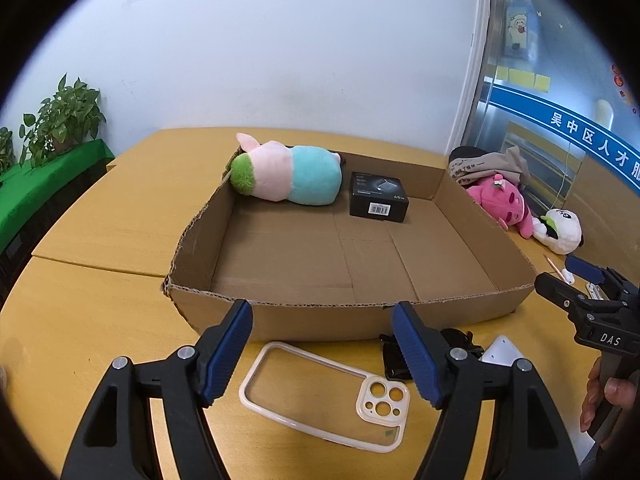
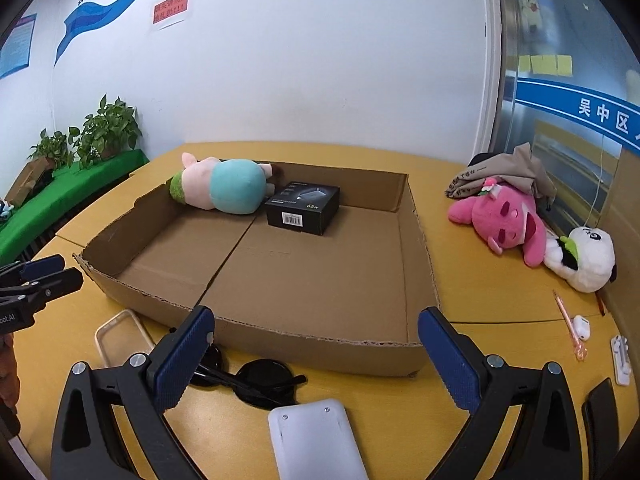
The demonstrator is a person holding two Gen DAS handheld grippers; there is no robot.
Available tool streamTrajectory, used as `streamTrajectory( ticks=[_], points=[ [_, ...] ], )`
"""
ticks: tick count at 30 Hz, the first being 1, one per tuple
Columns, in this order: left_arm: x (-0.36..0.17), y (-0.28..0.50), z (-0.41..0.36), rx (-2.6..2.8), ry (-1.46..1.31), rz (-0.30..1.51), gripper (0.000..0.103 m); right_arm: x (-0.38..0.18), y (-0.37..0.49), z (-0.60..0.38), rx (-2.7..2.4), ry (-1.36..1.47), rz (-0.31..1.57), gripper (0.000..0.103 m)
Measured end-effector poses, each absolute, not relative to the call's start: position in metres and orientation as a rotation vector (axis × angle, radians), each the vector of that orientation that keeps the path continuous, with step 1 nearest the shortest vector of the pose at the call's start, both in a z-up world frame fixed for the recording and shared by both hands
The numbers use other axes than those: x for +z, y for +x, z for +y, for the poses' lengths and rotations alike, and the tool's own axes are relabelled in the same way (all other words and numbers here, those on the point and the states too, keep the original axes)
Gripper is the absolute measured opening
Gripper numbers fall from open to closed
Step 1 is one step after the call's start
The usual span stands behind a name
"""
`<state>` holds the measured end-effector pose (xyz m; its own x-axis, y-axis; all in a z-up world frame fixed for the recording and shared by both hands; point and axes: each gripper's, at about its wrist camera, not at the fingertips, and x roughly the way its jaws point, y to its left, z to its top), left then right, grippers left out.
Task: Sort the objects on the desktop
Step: 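Grasp the white power bank on the table with the left gripper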
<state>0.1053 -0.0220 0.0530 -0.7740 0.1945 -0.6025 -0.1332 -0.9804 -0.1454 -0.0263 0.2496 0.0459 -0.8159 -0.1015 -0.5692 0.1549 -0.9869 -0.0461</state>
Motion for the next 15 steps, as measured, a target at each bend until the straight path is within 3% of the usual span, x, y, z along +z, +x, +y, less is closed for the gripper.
streamTrajectory(
  ticks=[7,15],
  points=[
    [0.049,0.116,-0.022,2.760,-0.998,-0.163,0.072,0.029,-0.017,0.265,-2.784,0.973,0.097,0.103],
    [0.027,0.119,0.014,2.536,-1.066,-0.168,0.072,-0.046,-0.005,0.285,-2.564,1.316,0.079,0.103]
  ],
)
